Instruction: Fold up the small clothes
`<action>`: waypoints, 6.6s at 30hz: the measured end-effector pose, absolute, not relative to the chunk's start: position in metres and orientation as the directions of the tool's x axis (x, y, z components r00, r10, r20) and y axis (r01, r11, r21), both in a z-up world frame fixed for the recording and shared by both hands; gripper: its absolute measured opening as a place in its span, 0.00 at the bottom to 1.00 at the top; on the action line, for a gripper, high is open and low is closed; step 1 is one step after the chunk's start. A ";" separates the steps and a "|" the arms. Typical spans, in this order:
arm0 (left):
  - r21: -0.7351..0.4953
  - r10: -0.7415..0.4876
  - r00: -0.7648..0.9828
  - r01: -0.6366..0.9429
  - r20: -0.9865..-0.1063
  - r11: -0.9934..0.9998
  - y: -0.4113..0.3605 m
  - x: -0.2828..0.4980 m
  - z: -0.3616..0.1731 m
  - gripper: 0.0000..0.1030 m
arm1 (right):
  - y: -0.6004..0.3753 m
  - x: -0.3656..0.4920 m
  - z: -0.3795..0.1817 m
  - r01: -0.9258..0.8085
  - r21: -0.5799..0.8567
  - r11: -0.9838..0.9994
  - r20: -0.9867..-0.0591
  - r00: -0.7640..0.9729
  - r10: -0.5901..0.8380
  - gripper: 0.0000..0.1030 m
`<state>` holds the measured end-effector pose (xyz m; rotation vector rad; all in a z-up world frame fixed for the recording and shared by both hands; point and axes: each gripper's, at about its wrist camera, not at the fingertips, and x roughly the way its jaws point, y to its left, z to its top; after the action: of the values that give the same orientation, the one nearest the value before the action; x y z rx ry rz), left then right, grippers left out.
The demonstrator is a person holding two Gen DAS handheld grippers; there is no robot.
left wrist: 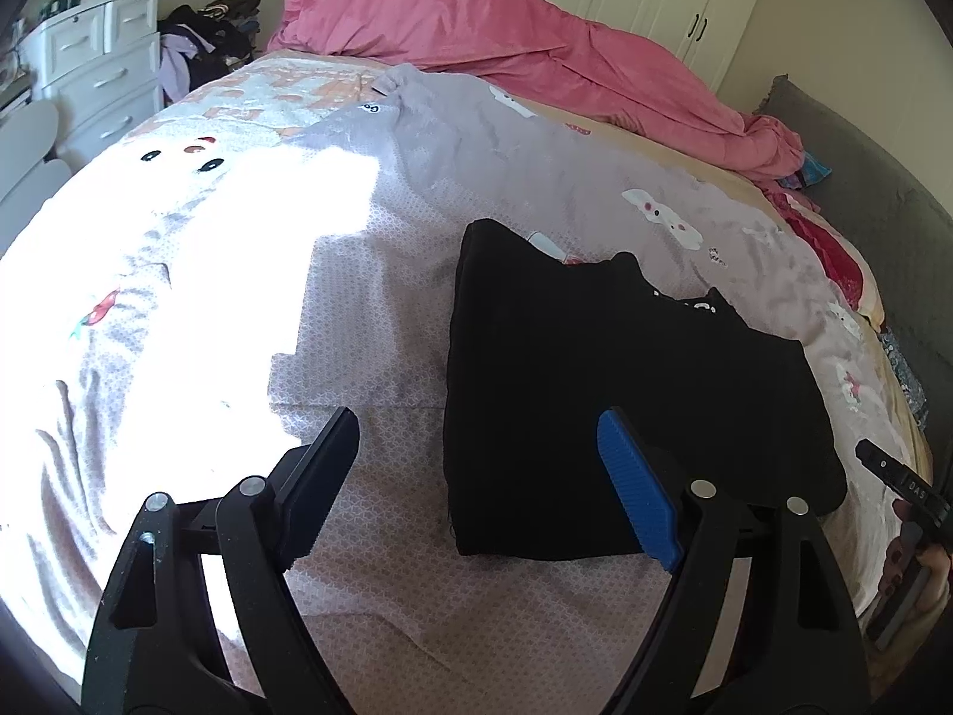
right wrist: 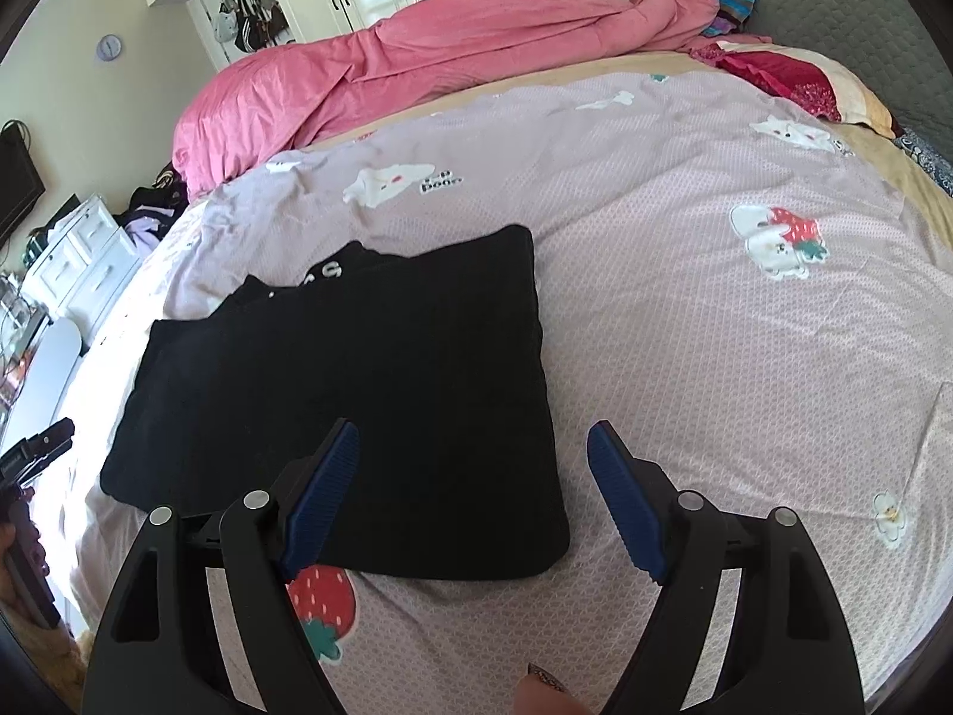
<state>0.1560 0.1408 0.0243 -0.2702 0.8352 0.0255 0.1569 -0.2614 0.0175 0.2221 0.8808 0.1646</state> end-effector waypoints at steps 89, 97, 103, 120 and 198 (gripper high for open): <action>-0.301 -0.173 0.568 -0.139 -0.805 0.944 0.146 0.138 -0.024 0.36 | -0.261 0.145 0.008 0.012 0.253 0.967 -0.748 0.637 0.187 0.85; -0.266 -0.146 0.567 -0.135 -0.811 0.955 0.141 0.136 -0.020 0.36 | -0.251 0.143 0.008 -0.010 0.248 0.969 -0.749 0.632 0.199 0.88; -0.247 -0.129 0.574 -0.131 -0.808 0.960 0.139 0.131 -0.012 0.39 | -0.243 0.139 0.012 -0.039 0.247 0.968 -0.745 0.631 0.215 0.92; -0.222 -0.090 0.608 -0.146 -0.789 0.964 0.134 0.114 0.009 0.85 | -0.210 0.128 0.021 -0.126 0.198 0.972 -0.736 0.636 0.232 0.95; -0.112 0.087 0.597 -0.288 -0.798 0.951 0.201 0.130 0.015 0.91 | 0.017 0.115 -0.005 -0.577 -0.039 0.816 -0.771 0.537 0.343 0.96</action>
<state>0.1301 0.2006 0.0148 -0.2398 0.9077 0.2199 0.1149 0.0174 -0.0051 -0.3060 0.8403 0.5576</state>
